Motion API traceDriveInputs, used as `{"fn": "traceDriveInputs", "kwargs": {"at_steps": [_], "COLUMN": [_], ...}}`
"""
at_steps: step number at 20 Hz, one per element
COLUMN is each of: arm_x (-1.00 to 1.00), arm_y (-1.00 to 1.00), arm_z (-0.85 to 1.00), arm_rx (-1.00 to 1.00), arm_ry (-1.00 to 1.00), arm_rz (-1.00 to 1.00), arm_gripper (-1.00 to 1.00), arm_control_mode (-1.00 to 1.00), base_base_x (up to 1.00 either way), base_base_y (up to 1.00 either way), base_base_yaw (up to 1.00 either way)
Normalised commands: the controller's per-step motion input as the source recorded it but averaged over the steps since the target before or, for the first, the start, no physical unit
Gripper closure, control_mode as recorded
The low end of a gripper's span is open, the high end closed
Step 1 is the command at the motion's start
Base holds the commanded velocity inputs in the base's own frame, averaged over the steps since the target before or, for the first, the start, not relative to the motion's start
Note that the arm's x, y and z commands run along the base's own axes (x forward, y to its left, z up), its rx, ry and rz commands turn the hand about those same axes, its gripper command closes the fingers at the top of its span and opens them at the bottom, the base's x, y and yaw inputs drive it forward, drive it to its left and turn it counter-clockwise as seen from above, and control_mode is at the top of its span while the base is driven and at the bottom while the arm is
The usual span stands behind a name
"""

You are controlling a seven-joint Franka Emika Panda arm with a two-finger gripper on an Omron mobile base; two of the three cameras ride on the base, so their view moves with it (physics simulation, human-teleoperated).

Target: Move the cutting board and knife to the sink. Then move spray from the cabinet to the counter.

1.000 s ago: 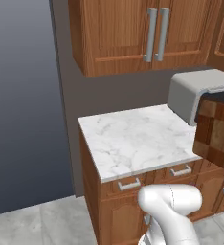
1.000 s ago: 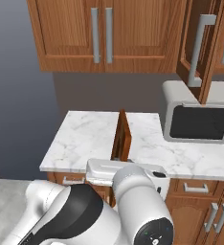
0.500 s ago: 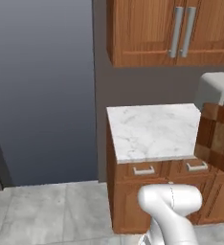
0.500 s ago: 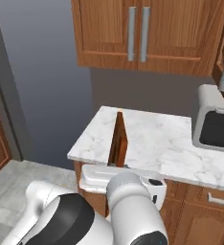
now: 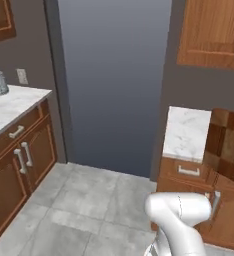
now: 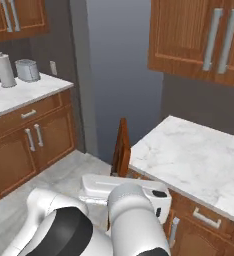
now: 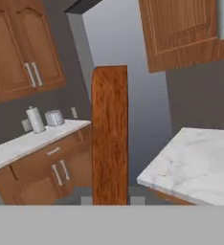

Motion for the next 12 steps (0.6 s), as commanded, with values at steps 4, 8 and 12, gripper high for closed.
{"fn": "traceDriveInputs", "kwargs": {"at_steps": [4, 8, 12], "arm_x": [0.00, 0.00, 0.00], "arm_y": [0.00, 0.00, 0.00], "arm_z": [0.00, 0.00, 0.00], "arm_rx": [0.00, 0.00, 0.00], "arm_ry": [0.00, 0.00, 0.00], "arm_rz": [0.00, 0.00, 0.00], "arm_gripper": [1.00, 1.00, 1.00], "arm_control_mode": [1.00, 1.00, 1.00], "base_base_x": [-0.34, -0.31, -0.22], "base_base_y": [0.19, 0.26, 0.41], "base_base_yaw": [0.66, 0.67, 0.64]}}
